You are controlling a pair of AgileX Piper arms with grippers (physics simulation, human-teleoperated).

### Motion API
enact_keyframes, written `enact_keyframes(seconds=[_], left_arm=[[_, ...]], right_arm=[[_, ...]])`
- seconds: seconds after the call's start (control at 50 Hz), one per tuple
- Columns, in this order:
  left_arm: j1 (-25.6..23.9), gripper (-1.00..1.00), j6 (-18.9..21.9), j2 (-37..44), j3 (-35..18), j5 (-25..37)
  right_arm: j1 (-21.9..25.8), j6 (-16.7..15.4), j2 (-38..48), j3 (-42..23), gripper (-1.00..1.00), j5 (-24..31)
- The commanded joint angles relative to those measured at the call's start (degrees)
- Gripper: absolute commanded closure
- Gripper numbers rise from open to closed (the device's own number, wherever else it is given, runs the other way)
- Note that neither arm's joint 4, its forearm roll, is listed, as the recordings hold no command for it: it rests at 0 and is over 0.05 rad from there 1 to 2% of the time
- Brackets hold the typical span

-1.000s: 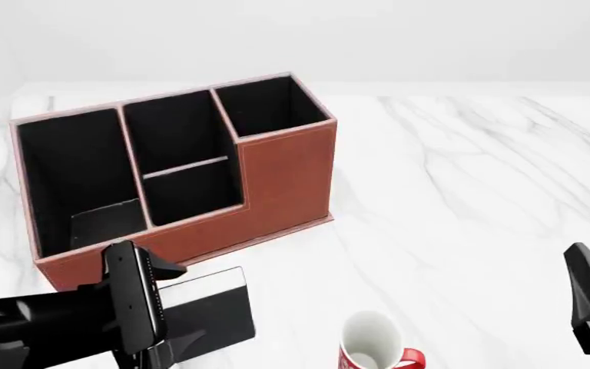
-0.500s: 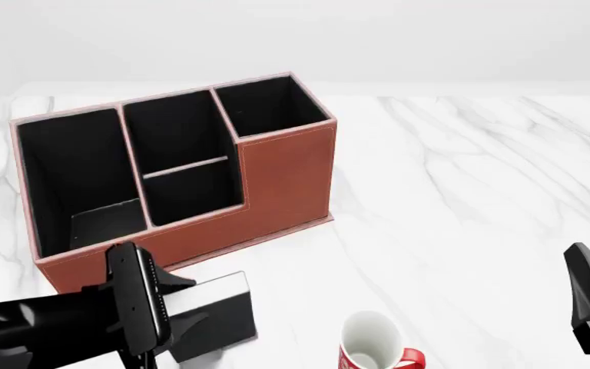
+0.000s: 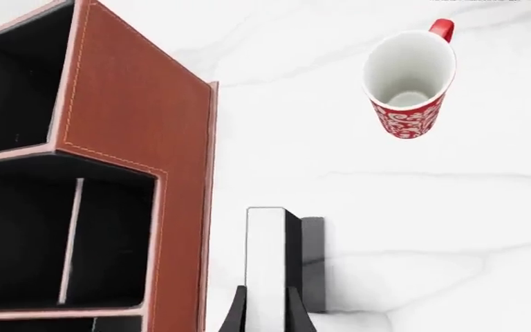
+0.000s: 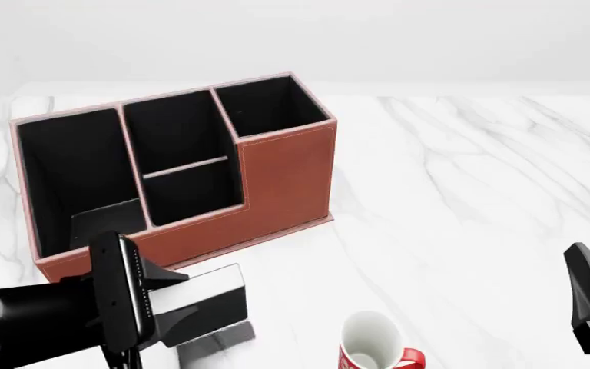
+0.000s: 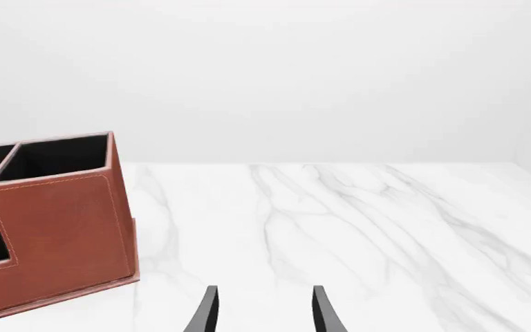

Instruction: Pick up the book and place it in the front compartment of the caddy.

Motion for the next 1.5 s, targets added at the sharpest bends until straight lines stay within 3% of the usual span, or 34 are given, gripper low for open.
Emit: enact_keyframes(seconds=[0.02, 0.56, 0.62, 0.72, 1.02, 1.2, 1.5], left_arm=[[0.78, 1.0, 2.84, -2.51, -4.17, 4.57], [6.28, 1.0, 9.23, -1.42, -11.54, 6.96], [7.92, 1.0, 12.32, -1.26, -9.92, 5.59], [8.37, 1.0, 12.78, -0.27, -11.41, 5.03], [12.62, 1.0, 20.01, 1.32, -10.93, -0.56], [15.53, 1.0, 27.65, 0.63, -8.39, -7.51], [15.4, 1.0, 30.28, 0.13, -9.51, -9.22]], right_arm=[[-0.01, -0.01, -0.06, 0.02, -1.0, 0.02], [0.0, -0.01, -0.06, 0.02, -1.0, 0.02], [0.0, 0.0, -0.06, 0.02, -1.0, 0.02], [0.0, 0.0, -0.06, 0.02, -1.0, 0.02], [-0.01, -0.01, -0.06, 0.02, -1.0, 0.02], [-0.01, 0.0, -0.06, 0.02, -1.0, 0.02], [-0.02, -0.01, -0.06, 0.02, -1.0, 0.02]])
